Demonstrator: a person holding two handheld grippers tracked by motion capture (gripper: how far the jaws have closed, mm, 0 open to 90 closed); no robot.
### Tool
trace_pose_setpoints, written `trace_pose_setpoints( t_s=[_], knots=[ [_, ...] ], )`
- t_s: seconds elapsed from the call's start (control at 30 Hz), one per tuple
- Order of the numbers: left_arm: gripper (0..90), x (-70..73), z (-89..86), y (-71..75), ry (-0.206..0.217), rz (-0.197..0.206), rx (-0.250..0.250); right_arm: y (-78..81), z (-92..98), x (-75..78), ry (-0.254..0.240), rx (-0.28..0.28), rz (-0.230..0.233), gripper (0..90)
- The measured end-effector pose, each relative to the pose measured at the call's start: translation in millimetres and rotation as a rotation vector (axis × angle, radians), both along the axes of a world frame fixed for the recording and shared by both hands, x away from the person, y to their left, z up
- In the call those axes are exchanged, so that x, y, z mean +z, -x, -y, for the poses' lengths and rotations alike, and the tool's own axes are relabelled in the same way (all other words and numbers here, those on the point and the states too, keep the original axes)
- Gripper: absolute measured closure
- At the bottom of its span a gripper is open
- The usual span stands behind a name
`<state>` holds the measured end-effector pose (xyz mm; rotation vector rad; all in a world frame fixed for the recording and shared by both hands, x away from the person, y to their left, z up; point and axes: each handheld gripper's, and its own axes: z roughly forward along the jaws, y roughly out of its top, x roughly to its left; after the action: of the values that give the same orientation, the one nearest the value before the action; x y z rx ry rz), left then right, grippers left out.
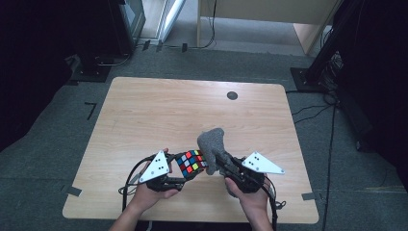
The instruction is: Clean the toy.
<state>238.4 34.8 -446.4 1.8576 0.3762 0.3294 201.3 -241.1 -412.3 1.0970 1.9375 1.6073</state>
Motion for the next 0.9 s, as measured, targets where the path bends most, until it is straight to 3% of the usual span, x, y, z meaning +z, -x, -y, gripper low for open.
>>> trace_pose_setpoints(
  t_s=[0.13, 0.17, 0.23, 0.3, 0.4, 0.63, 0.7, 0.8, 0.9],
  knots=[
    [34.0, -1.8, 8.5, 5.0, -0.052, 0.025, -0.009, 10.8, -10.2, 11.5, -0.015, 0.065, 0.073, 75.9],
    [34.0, -1.4, 10.3, 6.3, -0.045, 0.022, -0.02, 12.8, -15.6, 12.5, 0.01, 0.094, 0.09, 75.8],
    [34.0, -1.0, 10.3, 6.3, -0.033, 0.014, -0.025, 12.9, -17.8, 11.3, 0.029, 0.097, 0.092, 75.8],
    [34.0, 0.2, 8.4, 5.8, -0.015, 0.004, -0.03, 10.9, -19.4, 6.3, 0.044, 0.089, 0.075, 75.9],
    [34.0, 1.7, 3.9, 4.6, 0.009, -0.001, -0.03, 4.8, -14.9, -1.4, 0.016, 0.076, 0.026, 75.8],
    [34.0, 4.2, -3.2, 0.9, 0.048, -0.013, -0.017, -8.9, -3.4, -16.9, 0.087, -0.006, -0.072, 75.6],
    [34.0, 4.0, -3.4, 0.0, 0.039, -0.015, -0.015, -8.9, 0.8, -15.8, 0.072, -0.024, -0.074, 75.6],
    [34.0, 2.0, -0.9, 0.4, 0.009, -0.009, -0.004, -4.1, 1.8, -8.4, 0.046, -0.023, -0.032, 75.6],
    [34.0, 1.2, 3.2, 2.4, -0.014, 0.003, -0.008, 4.2, -3.9, 1.6, 0.025, 0.015, 0.027, 75.5]
  ],
)
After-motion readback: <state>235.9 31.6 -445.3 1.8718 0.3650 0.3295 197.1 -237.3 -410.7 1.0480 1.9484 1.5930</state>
